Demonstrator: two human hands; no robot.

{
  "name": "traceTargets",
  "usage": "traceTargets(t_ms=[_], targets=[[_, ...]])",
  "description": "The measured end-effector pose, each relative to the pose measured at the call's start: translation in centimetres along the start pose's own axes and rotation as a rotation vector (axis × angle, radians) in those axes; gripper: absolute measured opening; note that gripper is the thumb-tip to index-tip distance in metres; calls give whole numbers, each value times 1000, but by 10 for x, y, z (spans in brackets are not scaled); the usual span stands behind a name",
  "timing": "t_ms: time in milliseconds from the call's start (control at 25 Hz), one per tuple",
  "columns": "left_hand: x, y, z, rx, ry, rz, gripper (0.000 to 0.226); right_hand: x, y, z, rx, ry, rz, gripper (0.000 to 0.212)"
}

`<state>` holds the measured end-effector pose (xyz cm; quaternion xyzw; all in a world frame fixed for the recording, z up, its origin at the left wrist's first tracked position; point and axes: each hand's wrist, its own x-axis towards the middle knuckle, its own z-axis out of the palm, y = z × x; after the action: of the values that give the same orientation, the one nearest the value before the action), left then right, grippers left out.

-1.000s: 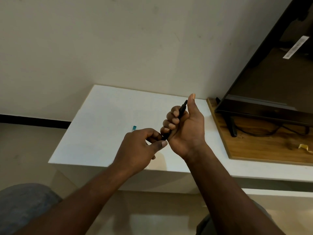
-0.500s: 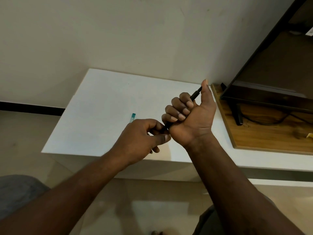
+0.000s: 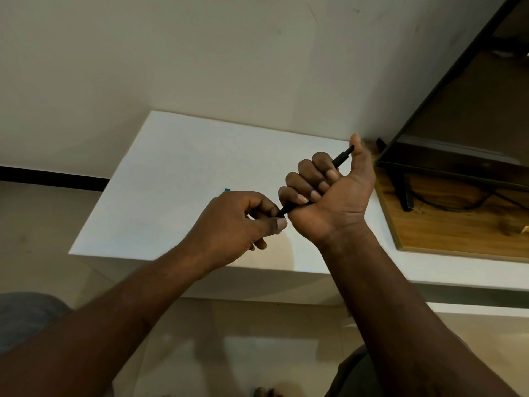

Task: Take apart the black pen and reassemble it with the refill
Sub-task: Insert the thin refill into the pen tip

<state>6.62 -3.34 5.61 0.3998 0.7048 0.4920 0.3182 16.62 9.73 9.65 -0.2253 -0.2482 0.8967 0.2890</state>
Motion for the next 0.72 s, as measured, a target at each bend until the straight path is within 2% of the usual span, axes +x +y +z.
traceTargets(t_ms=[720], targets=[[1, 1, -3, 14, 3, 0, 5, 3, -8, -5, 55, 57, -19, 58]])
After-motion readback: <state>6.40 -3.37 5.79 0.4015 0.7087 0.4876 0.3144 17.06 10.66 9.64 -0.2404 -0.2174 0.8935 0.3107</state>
